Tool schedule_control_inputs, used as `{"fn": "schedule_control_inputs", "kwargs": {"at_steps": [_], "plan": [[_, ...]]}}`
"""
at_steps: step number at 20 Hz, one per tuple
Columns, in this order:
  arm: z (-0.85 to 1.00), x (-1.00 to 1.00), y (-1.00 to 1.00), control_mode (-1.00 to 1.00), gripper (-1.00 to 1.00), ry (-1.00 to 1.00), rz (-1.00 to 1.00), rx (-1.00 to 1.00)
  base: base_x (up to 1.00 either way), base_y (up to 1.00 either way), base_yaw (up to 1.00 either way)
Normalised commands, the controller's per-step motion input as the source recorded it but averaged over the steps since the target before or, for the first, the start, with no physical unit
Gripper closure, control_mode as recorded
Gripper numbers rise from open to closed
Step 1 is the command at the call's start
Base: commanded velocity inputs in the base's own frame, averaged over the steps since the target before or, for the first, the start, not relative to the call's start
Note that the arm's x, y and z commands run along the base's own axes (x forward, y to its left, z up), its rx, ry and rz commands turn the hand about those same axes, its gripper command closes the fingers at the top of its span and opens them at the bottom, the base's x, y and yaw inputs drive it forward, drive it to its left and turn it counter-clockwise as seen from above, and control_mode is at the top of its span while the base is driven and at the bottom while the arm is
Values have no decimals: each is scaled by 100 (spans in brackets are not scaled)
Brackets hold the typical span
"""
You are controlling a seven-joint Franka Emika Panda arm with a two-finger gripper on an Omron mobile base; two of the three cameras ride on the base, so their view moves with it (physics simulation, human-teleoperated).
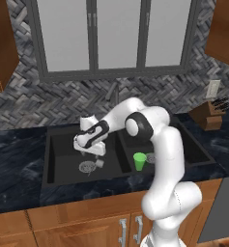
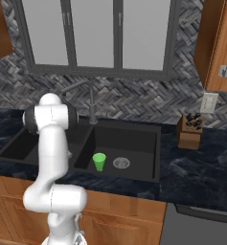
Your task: Move any existing items from the left basin to the right basin for drying. Then move the measuring cup from the counter to the left basin of the sink for washing.
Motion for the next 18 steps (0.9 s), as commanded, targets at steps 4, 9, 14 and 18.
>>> {"fn": "schedule_control_inputs", "kwargs": {"at_steps": [4,9,14,18], "plan": [[40,-2,5,-100,-100,0,0,-2,0,0,0],[36,-4,10,-100,-100,0,0,-2,0,0,0],[34,-7,11,-100,-100,0,0,-3,0,0,0],[32,-7,12,-100,-100,0,0,-3,0,0,0]]}}
